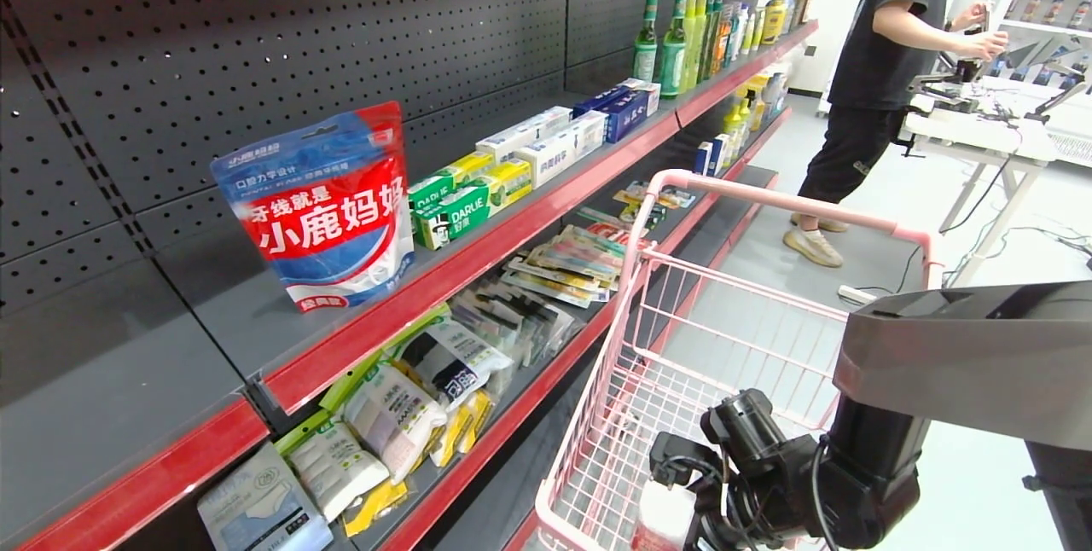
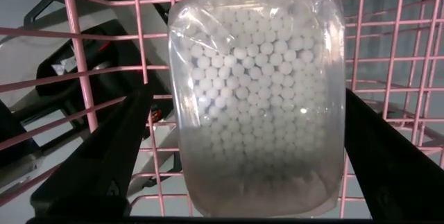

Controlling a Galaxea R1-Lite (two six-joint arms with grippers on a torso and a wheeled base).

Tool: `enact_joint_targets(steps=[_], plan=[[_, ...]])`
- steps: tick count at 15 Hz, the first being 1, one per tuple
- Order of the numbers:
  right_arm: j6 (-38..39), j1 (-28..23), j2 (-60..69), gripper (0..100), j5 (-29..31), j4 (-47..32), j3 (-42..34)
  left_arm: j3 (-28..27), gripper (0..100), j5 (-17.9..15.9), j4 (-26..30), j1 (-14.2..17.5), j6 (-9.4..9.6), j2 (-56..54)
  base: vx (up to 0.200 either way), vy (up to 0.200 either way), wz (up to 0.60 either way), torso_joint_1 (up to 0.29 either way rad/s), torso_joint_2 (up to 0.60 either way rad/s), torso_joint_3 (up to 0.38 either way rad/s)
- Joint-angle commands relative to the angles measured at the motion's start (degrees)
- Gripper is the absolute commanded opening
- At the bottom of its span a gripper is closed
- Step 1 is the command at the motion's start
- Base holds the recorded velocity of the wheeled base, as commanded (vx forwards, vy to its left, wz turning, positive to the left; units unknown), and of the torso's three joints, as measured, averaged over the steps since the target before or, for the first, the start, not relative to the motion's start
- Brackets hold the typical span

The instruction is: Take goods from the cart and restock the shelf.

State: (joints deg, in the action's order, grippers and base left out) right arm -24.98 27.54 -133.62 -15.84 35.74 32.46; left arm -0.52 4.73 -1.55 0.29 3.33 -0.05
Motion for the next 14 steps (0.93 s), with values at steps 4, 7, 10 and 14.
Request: enact_joint_targets(steps=[4, 7, 10, 14], plan=[[-0.2, 0.6, -0.6, 100, 1.6, 0.1, 0.3, 0.0, 100, 0.0, 0.0, 0.1, 0.01, 0.0, 0.000, 0.000, 0.00, 0.000, 0.00, 0.000], [-0.2, 0.7, -0.6, 100, 1.8, 0.1, 0.4, 0.0, 100, 0.0, 0.0, 0.1, 0.01, 0.0, 0.000, 0.000, 0.00, 0.000, 0.00, 0.000], [-0.2, 0.7, -0.7, 100, 1.8, 0.1, 0.4, 0.0, 100, 0.0, 0.0, 0.1, 0.01, 0.0, 0.000, 0.000, 0.00, 0.000, 0.00, 0.000], [-0.2, 0.8, -0.7, 100, 1.8, 0.1, 0.3, 0.0, 100, 0.0, 0.0, 0.0, 0.01, 0.0, 0.000, 0.000, 0.00, 0.000, 0.00, 0.000]])
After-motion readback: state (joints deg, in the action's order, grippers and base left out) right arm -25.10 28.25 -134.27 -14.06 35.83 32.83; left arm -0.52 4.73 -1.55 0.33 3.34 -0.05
